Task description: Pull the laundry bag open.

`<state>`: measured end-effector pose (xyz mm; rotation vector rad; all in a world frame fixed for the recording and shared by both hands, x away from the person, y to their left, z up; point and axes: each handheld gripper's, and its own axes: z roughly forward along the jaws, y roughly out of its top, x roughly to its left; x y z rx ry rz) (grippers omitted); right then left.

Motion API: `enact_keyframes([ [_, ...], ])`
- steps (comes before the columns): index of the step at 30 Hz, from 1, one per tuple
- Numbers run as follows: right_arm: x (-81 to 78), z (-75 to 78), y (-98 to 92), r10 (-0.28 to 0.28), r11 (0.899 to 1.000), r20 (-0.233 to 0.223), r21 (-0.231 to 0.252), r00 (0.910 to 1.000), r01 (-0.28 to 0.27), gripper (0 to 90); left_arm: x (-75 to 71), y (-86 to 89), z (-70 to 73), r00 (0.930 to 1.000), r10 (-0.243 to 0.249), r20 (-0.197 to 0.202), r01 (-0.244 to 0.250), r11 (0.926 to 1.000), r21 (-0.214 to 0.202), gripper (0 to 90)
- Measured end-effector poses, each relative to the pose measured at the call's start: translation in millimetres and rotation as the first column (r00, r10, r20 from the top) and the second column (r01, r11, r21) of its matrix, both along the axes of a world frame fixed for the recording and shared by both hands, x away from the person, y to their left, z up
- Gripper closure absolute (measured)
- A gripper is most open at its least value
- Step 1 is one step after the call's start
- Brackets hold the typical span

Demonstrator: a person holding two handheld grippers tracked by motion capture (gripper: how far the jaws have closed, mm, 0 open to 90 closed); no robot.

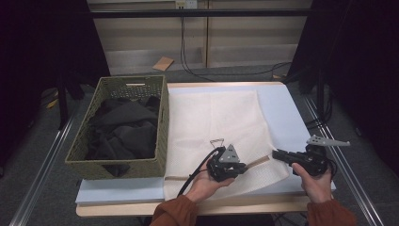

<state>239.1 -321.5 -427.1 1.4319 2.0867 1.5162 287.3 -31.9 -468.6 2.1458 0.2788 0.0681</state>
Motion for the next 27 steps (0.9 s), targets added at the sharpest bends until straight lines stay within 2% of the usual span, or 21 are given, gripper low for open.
enact_keyframes([
  [3,-0.1,0.2,-0.3,-0.002,1.0,0.0,0.0,1.0,0.002,85.5,-0.3,2.6,1.0,0.9999,0.01,-0.005,-0.01,0.9999,0.007,82.6],
  [4,-0.1,0.0,-0.3,-0.002,1.0,0.0,0.001,1.0,0.002,85.5,-0.5,3.1,1.8,1.0,0.009,0.003,-0.009,0.9997,0.022,82.6],
  [5,-0.1,-0.1,-0.2,-0.001,1.0,-0.001,0.001,1.0,0.001,85.5,-0.9,3.4,1.1,0.9999,0.011,0.001,-0.011,0.9999,0.009,82.6],
  [9,0.3,-0.8,-0.2,0.007,1.0,-0.001,-0.001,1.0,-0.007,85.5,0.2,4.3,0.5,0.9999,0.002,-0.011,-0.002,1.0,0.005,82.6],
  [11,0.2,-0.5,0.7,0.004,1.0,-0.003,-0.003,1.0,-0.004,85.5,0.1,4.2,0.9,1.0,0.0,-0.008,0.0,0.9998,0.018,82.6],
  [12,0.2,-0.4,0.7,0.008,1.0,0.0,-0.003,1.0,-0.008,85.5,0.0,4.2,1.2,1.0,0.003,-0.006,-0.003,0.9993,0.038,82.6],
  [14,-0.4,0.5,-0.1,-0.003,1.0,-0.001,-0.004,1.0,0.003,85.5,1.1,5.9,-0.2,1.0,0.0,-0.009,0.001,0.9988,0.049,82.6],
  [17,-0.6,-0.2,-1.9,-0.006,1.0,-0.001,0.0,1.0,0.006,85.5,1.5,8.4,-1.6,0.9999,0.003,-0.014,-0.002,0.9991,0.042,82.6],
  [18,-0.7,-0.6,-2.1,-0.007,1.0,0.0,-0.002,1.0,0.007,85.5,1.1,9.5,-0.8,0.9999,0.002,-0.017,-0.001,0.9983,0.059,82.6],
  [20,-1.1,-0.6,-1.6,-0.003,1.0,-0.004,-0.001,1.0,0.003,85.5,1.3,9.9,-1.3,0.9999,-0.004,-0.011,0.005,0.999,0.044,82.6],
  [23,-0.8,0.0,-0.7,-0.003,1.0,0.0,-0.003,1.0,0.003,85.4,1.0,9.9,-1.3,0.9999,-0.005,-0.016,0.006,0.9989,0.047,82.6],
  [24,-0.9,0.1,-0.5,-0.004,1.0,-0.001,-0.003,1.0,0.004,85.5,1.4,10.4,-1.0,0.9999,-0.007,-0.014,0.008,0.9979,0.065,82.6],
  [25,-0.9,0.2,-0.7,-0.004,1.0,-0.001,-0.004,1.0,0.004,85.5,1.5,10.6,-2.3,0.9998,-0.006,-0.018,0.007,0.9982,0.06,82.6],
  [27,-0.9,0.1,-1.8,-0.004,1.0,0.002,-0.001,1.0,0.005,85.5,1.9,12.3,-2.2,0.9998,-0.006,-0.017,0.008,0.9966,0.082,82.6],
])
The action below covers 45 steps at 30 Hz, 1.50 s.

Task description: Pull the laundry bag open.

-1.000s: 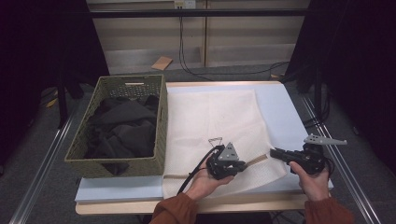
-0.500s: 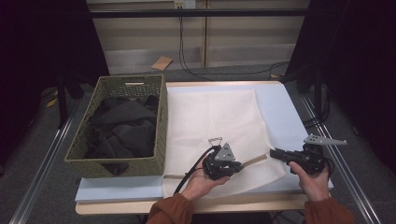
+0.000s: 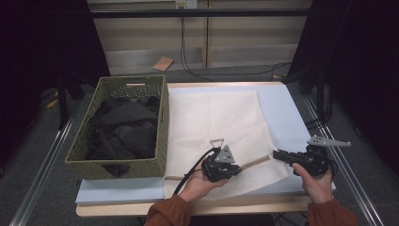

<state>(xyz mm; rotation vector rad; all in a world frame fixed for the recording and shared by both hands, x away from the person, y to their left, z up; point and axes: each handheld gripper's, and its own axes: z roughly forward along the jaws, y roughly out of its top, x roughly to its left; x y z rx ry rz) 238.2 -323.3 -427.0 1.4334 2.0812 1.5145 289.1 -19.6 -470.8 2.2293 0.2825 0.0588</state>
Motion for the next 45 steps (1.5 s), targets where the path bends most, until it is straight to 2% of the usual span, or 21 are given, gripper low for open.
enact_keyframes([
  [1,-0.1,-0.2,-0.2,-0.002,1.0,-0.002,-0.002,1.0,0.002,85.5,-0.1,0.3,-1.0,1.0,0.001,-0.007,-0.001,0.9999,-0.016,82.6],
  [8,-0.2,-0.4,-0.1,0.003,1.0,-0.006,0.001,1.0,-0.003,85.5,-0.3,4.4,0.4,1.0,-0.001,-0.007,0.001,1.0,0.0,82.6],
  [13,-0.3,-0.1,-0.7,0.002,1.0,-0.001,0.002,1.0,-0.002,85.5,-0.6,6.4,0.9,1.0,-0.01,-0.003,0.009,0.9997,-0.021,82.6],
  [14,-0.4,0.2,-0.7,0.004,1.0,-0.001,0.002,1.0,-0.004,85.4,-0.6,6.7,1.6,0.9999,-0.01,-0.005,0.01,0.9999,-0.005,82.6],
  [16,-0.3,-0.2,-0.2,0.009,1.0,0.0,0.001,1.0,-0.009,85.5,-0.5,6.5,1.1,0.9999,-0.011,-0.007,0.011,0.9999,-0.007,82.6],
  [18,-0.3,-0.1,-0.2,0.009,1.0,0.002,0.001,1.0,-0.009,85.5,-0.2,7.7,1.8,0.9999,-0.011,-0.004,0.011,0.9997,0.02,82.6],
  [20,-0.8,0.6,-1.3,0.005,1.0,0.004,0.0,1.0,-0.005,85.5,0.6,10.2,0.5,0.9999,-0.011,0.004,0.011,0.9999,0.009,82.6],
  [21,-1.1,0.7,-1.8,0.002,1.0,0.006,0.001,1.0,-0.002,85.5,0.6,11.5,0.6,1.0,-0.008,-0.003,0.008,0.9998,0.018,82.6],
  [22,-1.3,0.7,-1.8,0.002,1.0,0.005,0.0,1.0,-0.002,85.5,0.7,12.3,0.0,0.9999,-0.008,-0.011,0.009,1.0,0.0,82.5],
  [25,-1.2,-0.1,-0.9,0.008,1.0,-0.001,-0.002,1.0,-0.008,85.5,-1.4,15.5,2.9,1.0,-0.008,-0.003,0.008,0.9997,0.023,82.5],
  [30,-0.8,-0.1,-2.0,0.006,1.0,-0.003,0.007,1.0,-0.005,85.4,0.0,21.8,2.6,1.0,-0.006,-0.004,0.006,0.9994,0.033,82.5],
  [31,-0.9,-0.1,-1.9,0.005,1.0,-0.004,0.005,1.0,-0.005,85.5,1.6,23.4,3.4,0.9998,-0.022,0.003,0.022,0.9986,0.049,82.5],
  [32,-1.3,-0.2,-1.6,0.001,1.0,-0.006,0.004,1.0,-0.001,85.5,-0.1,22.6,1.9,0.9999,-0.005,-0.01,0.005,0.9998,0.02,82.5],
  [33,-0.9,-0.6,-1.5,0.003,1.0,-0.002,-0.001,1.0,-0.003,85.4,-0.8,22.4,1.7,0.9999,-0.006,-0.009,0.006,0.9998,0.018,82.5],
  [35,-0.9,-0.4,-1.8,0.002,1.0,-0.005,0.006,1.0,-0.002,85.5,-0.7,22.8,2.9,0.9999,-0.015,0.005,0.015,0.9987,0.049,82.5],
  [37,-0.9,-0.6,-2.4,0.003,1.0,-0.005,0.008,1.0,-0.003,85.4,-0.2,23.4,1.3,0.9999,-0.014,-0.007,0.014,0.9995,0.03,82.5],
  [38,-0.9,-1.0,-2.7,0.004,1.0,0.0,0.003,1.0,-0.004,85.4,0.3,24.4,2.4,0.9997,-0.024,0.002,0.023,0.9981,0.057,82.5],
  [39,-1.0,-1.2,-2.5,0.003,1.0,-0.001,0.003,1.0,-0.003,85.4,-0.7,23.8,0.6,0.9999,-0.015,-0.004,0.015,0.9993,0.033,82.5],
  [41,-1.0,-1.4,-2.6,0.0,1.0,0.001,0.003,1.0,0.0,85.5,-2.0,24.4,1.1,0.9998,-0.018,0.001,0.018,0.9981,0.059,82.5],
  [42,-0.9,-1.3,-2.8,0.001,1.0,0.0,0.002,1.0,-0.001,85.5,-1.6,25.2,1.0,0.9997,-0.022,0.01,0.021,0.998,0.059,82.5],
  [45,-1.5,-1.1,-3.4,-0.004,1.0,0.0,0.003,1.0,0.004,85.5,-1.6,29.0,1.0,1.0,-0.008,0.0,0.007,0.9993,0.037,82.5],
])
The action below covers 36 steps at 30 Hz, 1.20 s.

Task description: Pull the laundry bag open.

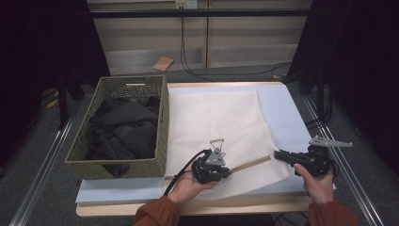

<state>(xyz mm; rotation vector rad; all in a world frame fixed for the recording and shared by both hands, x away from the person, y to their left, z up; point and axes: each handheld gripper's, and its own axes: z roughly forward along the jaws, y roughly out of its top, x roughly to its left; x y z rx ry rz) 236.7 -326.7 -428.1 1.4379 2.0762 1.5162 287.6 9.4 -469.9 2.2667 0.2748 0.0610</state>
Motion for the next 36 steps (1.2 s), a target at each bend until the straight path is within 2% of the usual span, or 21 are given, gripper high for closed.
enact_keyframes([
  [3,0.4,-0.4,0.3,0.003,1.0,-0.002,0.0,1.0,-0.003,85.4,-0.5,2.3,1.9,1.0,0.005,0.0,-0.005,0.9997,0.023,82.5],
  [4,0.4,-0.2,0.4,0.001,1.0,-0.001,-0.003,1.0,-0.001,85.5,-0.7,2.1,0.9,1.0,0.003,-0.001,-0.003,1.0,0.004,82.5],
  [7,-0.1,0.4,-0.1,-0.001,1.0,-0.004,0.002,1.0,0.001,85.5,0.6,5.0,0.9,0.9999,-0.013,0.009,0.013,0.9995,0.03,82.6],
  [8,-0.1,0.3,-0.2,-0.001,1.0,-0.003,0.0,1.0,0.001,85.5,-0.6,5.1,0.3,0.9999,0.011,-0.003,-0.011,0.9998,0.015,82.5],
  [9,-0.2,0.1,-0.3,-0.002,1.0,-0.002,0.001,1.0,0.002,85.5,-0.5,6.6,1.1,0.9999,0.012,-0.004,-0.012,0.9995,0.03,82.5],
  [10,0.0,-0.1,-0.3,-0.002,1.0,-0.004,0.0,1.0,0.002,85.4,-0.1,6.9,-0.4,0.9999,0.013,-0.005,-0.013,0.9999,0.003,82.5],
  [11,0.2,-0.4,0.0,-0.001,1.0,-0.002,0.002,1.0,0.001,85.5,0.1,8.8,1.4,0.9999,0.011,0.006,-0.011,0.9997,0.022,82.5],
  [13,0.2,-0.6,-0.2,0.005,1.0,-0.002,0.001,1.0,-0.005,85.4,-0.9,10.3,1.7,0.9998,0.019,0.003,-0.019,0.9998,0.0,82.5],
  [16,0.5,-0.8,0.0,0.003,1.0,-0.002,0.002,1.0,-0.003,85.4,-1.0,9.9,1.1,0.9999,0.015,0.001,-0.015,0.9999,0.005,82.5],
  [20,0.2,0.0,-0.3,-0.005,1.0,-0.003,0.001,1.0,0.005,85.4,-0.5,8.9,-1.7,0.9999,0.005,0.009,-0.005,0.9992,0.04,82.5],
  [21,0.1,0.0,-0.5,-0.004,1.0,-0.004,0.001,1.0,0.004,85.5,-1.4,9.2,-2.5,1.0,0.008,-0.001,-0.008,0.9992,0.039,82.5],
  [23,0.0,-0.5,-0.6,-0.006,1.0,-0.002,0.001,1.0,0.006,85.5,-1.0,11.0,-3.2,1.0,0.009,0.003,-0.009,0.9996,0.028,82.5],
  [26,0.0,-0.8,-1.5,0.0,1.0,-0.001,0.003,1.0,0.0,85.4,-0.9,15.9,0.1,0.9999,0.016,0.003,-0.016,0.9983,0.055,82.5],
  [28,0.2,-1.5,-0.7,-0.005,1.0,-0.003,0.001,1.0,0.005,85.4,-1.4,17.0,0.0,0.9997,0.022,0.006,-0.023,0.9985,0.049,82.5],
  [29,0.1,-1.6,-0.6,-0.005,1.0,-0.005,0.002,1.0,0.005,85.5,-1.4,17.6,-1.5,0.9997,0.023,0.006,-0.023,0.9994,0.027,82.5],
  [30,0.3,-1.6,-0.7,-0.005,1.0,-0.004,0.002,1.0,0.005,85.4,-1.0,19.1,-0.4,0.9998,0.018,0.007,-0.019,0.9988,0.045,82.5],
  [31,0.2,-1.4,-0.8,-0.005,1.0,-0.004,0.003,1.0,0.005,85.4,-1.3,19.3,-1.3,0.9997,0.024,0.002,-0.024,0.9992,0.033,82.5],
  [33,-0.1,-1.2,-0.8,-0.006,1.0,-0.004,0.004,1.0,0.006,85.5,-0.9,20.8,-0.2,0.9997,0.023,0.009,-0.024,0.9981,0.057,82.5],
  [34,-0.2,-1.3,-0.8,-0.006,1.0,-0.006,0.005,1.0,0.006,85.4,-1.8,21.5,-0.5,0.9995,0.033,0.003,-0.033,0.9987,0.04,82.5],
  [35,-0.6,-1.2,-0.7,-0.008,1.0,-0.006,0.007,1.0,0.008,85.5,-1.6,23.1,1.0,0.9996,0.028,0.008,-0.028,0.9981,0.054,82.5],
  [36,-0.8,-1.2,-0.8,-0.006,1.0,-0.005,0.004,1.0,0.006,85.4,-2.7,23.4,0.2,0.9995,0.03,0.008,-0.03,0.999,0.034,82.5],
])
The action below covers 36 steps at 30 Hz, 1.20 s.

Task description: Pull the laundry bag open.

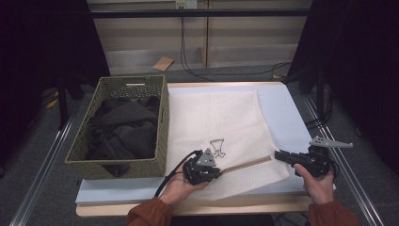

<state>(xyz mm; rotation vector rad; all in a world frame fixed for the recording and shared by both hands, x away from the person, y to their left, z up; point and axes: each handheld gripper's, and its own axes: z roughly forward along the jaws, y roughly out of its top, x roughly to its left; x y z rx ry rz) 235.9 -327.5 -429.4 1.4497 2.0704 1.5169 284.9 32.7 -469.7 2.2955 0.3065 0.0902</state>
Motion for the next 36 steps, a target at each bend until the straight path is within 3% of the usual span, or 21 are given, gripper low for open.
enact_keyframes([
  [6,-0.1,0.6,-0.4,0.011,1.0,0.0,0.001,0.9999,-0.011,85.5,0.7,5.2,3.5,0.9997,-0.013,0.019,0.012,0.9995,0.03,82.5],
  [8,-0.1,0.7,-0.7,0.009,1.0,0.003,0.003,1.0,-0.009,85.5,0.1,6.5,3.1,0.9999,0.003,0.01,-0.003,0.9998,0.02,82.5],
  [10,0.2,0.3,-1.3,0.007,1.0,0.001,0.004,1.0,-0.007,85.5,2.5,8.3,5.0,0.9995,-0.019,0.024,0.018,0.9988,0.046,82.5],
  [12,0.5,0.1,-1.3,0.007,1.0,0.001,0.002,1.0,-0.007,85.5,0.4,7.5,4.7,0.9998,0.0,0.017,-0.001,0.9993,0.037,82.5],
  [13,0.5,0.2,-1.3,0.008,1.0,0.003,0.001,1.0,-0.008,85.5,-0.5,7.3,4.4,0.9998,-0.001,0.021,0.0,0.999,0.045,82.5],
  [14,-0.1,0.6,-0.6,0.006,1.0,-0.003,0.003,1.0,-0.006,85.5,0.7,8.8,5.9,0.9988,-0.028,0.039,0.025,0.9963,0.082,82.5],
  [16,0.0,0.4,-0.5,0.006,1.0,-0.003,0.002,1.0,-0.006,85.5,0.1,9.2,5.2,0.9996,-0.009,0.026,0.007,0.9987,0.05,82.5],
  [17,0.2,0.1,-0.4,0.0,1.0,-0.001,0.0,1.0,0.0,85.5,1.5,11.8,7.6,0.9992,-0.025,0.03,0.023,0.9965,0.08,82.5],
  [18,0.2,0.0,-0.5,0.001,1.0,-0.002,0.001,1.0,-0.001,85.5,-0.2,11.1,5.6,0.9999,0.002,0.013,-0.002,0.9991,0.042,82.5],
  [22,-0.1,0.4,-0.8,0.006,1.0,-0.003,0.003,1.0,-0.006,85.5,-0.8,14.0,5.1,0.9998,-0.003,0.02,0.002,0.9981,0.061,82.5],
  [23,0.0,0.2,-0.8,0.002,1.0,-0.002,0.001,1.0,-0.002,85.5,1.3,16.2,6.6,0.9989,-0.031,0.034,0.028,0.9955,0.09,82.5],
  [24,0.3,-0.1,-0.9,0.0,1.0,-0.001,0.0,1.0,0.0,85.5,0.7,16.9,7.4,0.9994,-0.02,0.029,0.017,0.9951,0.098,82.5],
  [25,0.1,0.0,-0.7,0.0,1.0,-0.002,0.0,1.0,0.0,85.5,0.4,17.5,7.5,0.9995,-0.017,0.028,0.015,0.9956,0.093,82.5],
  [26,-0.3,0.2,-0.9,0.004,1.0,-0.004,0.002,1.0,-0.004,85.5,-0.9,16.8,5.7,0.9998,0.003,0.021,-0.004,0.9983,0.058,82.5],
  [27,-0.3,0.3,-0.8,0.004,1.0,-0.003,0.002,1.0,-0.004,85.5,-0.8,17.0,5.4,0.9998,-0.001,0.022,0.0,0.9981,0.061,82.5],
  [28,-0.4,0.4,-0.7,0.005,1.0,0.0,0.0,1.0,-0.005,85.5,0.3,18.1,6.6,0.9991,-0.026,0.034,0.022,0.995,0.097,82.5],
  [32,-1.4,0.3,0.6,0.004,1.0,0.003,-0.008,1.0,-0.004,85.5,-2.1,19.9,5.6,0.9998,-0.001,0.02,0.0,0.9975,0.071,82.5],
  [33,-1.6,0.2,0.5,0.005,1.0,0.003,-0.006,1.0,-0.005,85.5,-0.8,22.5,6.8,0.9994,-0.022,0.028,0.019,0.9951,0.097,82.5],
  [34,-1.7,0.0,0.6,0.005,1.0,0.001,-0.007,1.0,-0.005,85.5,-1.8,23.2,5.7,0.9998,-0.002,0.02,0.001,0.9969,0.079,82.5],
  [36,-1.7,-0.4,0.4,0.0,1.0,-0.004,-0.004,1.0,0.0,85.5,-0.6,27.1,7.8,0.9995,-0.016,0.026,0.013,0.9941,0.107,82.5],
])
